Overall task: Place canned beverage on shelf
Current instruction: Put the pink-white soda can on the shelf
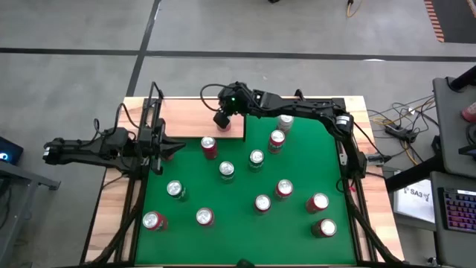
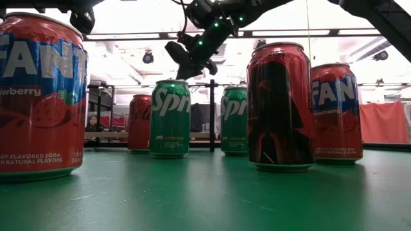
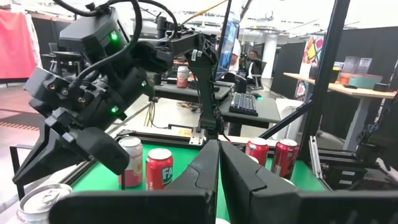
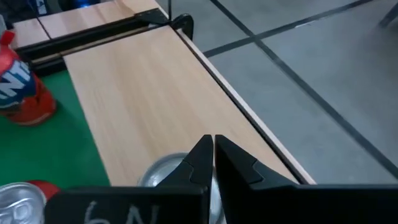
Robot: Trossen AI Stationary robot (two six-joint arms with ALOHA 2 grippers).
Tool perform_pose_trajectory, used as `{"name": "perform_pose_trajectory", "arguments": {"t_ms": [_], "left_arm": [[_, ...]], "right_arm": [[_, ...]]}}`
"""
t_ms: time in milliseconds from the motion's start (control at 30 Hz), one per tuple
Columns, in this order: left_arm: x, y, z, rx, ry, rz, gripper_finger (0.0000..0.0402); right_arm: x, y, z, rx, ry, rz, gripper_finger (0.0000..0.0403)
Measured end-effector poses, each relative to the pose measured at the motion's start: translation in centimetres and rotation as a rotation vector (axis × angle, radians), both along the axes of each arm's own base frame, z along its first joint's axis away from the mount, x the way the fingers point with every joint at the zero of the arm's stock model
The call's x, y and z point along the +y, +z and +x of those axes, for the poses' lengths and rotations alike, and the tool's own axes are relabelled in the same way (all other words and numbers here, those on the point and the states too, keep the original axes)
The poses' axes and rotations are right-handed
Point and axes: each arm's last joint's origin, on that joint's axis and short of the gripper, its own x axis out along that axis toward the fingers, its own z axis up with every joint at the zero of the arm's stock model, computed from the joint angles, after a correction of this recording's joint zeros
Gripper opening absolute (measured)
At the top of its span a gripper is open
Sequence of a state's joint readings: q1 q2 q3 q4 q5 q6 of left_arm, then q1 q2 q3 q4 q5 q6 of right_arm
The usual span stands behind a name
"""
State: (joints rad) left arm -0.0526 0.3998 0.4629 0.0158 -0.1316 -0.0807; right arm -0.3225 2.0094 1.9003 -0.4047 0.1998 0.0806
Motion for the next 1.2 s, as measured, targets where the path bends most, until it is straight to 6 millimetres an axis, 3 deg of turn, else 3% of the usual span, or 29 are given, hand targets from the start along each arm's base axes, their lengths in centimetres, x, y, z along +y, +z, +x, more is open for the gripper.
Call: {"name": "perform_pose_trajectory", "arguments": {"t_ms": [433,833,1200], "left_arm": [[0.0,0.0,0.0,0.0,0.0,-0.006,0.0],[0.0,0.0,0.0,0.001,0.0,-0.007,0.0],[0.0,0.0,0.0,-0.003,-0.001,-0.007,0.0]], "right_arm": [[1.7,-2.0,1.5,0.015,0.049,0.026,0.0009],[3.4,-2.1,2.0,0.026,0.125,0.028,0.0009],[2.7,-2.0,1.8,0.014,0.104,0.019,0.0009]]}}
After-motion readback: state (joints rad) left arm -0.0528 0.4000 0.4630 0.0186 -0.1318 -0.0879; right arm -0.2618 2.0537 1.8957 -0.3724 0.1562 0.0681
